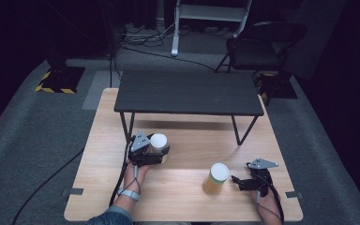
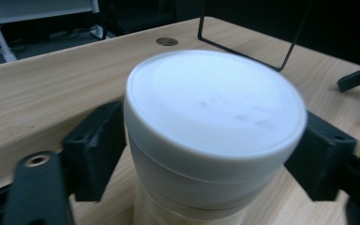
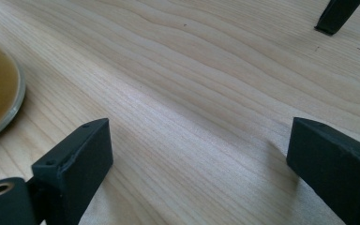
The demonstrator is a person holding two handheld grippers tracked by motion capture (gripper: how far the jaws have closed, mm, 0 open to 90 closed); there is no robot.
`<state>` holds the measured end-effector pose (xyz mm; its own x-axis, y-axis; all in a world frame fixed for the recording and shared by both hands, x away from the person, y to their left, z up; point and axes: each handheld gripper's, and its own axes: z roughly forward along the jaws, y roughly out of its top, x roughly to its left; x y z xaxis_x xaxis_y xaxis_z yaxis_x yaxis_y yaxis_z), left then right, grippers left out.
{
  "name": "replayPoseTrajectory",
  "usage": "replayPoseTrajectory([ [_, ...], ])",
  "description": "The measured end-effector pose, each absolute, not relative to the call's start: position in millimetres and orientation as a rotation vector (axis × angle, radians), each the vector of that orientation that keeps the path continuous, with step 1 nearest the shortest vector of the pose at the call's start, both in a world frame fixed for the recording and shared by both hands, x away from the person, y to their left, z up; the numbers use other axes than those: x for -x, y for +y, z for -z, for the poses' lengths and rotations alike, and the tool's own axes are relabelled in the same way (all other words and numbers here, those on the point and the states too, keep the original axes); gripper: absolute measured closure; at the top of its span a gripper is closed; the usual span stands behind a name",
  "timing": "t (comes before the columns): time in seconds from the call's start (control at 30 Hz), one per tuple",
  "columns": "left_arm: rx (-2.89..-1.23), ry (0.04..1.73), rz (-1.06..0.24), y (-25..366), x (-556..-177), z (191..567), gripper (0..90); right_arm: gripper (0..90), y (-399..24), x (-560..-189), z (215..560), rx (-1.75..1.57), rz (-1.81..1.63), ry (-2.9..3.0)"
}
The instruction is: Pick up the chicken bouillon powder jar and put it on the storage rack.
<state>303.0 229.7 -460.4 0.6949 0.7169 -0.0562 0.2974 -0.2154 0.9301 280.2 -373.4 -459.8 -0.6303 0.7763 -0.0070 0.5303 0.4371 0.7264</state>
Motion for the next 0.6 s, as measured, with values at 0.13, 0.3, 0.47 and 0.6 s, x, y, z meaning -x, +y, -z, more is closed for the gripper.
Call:
replayPoseTrajectory([
  [0.13,-1.808,0.802,-0.482,228.8,-302.4,458.9,33.8,7.3,-373.4,-280.3,459.8,-1.116,-1.009,2.354],
  [0.3,-1.835,0.791,-0.516,221.9,-298.5,450.4,33.9,7.3,-373.4,-280.3,459.8,-1.116,-1.009,2.354],
  [0.47,-1.796,0.798,-0.49,223.6,-293.4,436.3,33.9,7.3,-373.4,-280.2,459.8,-1.116,-1.009,2.354],
  [0.6,-1.798,0.783,-0.491,222.8,-289.3,416.0,33.9,7.3,-373.4,-280.3,459.8,-1.116,-1.009,2.354],
])
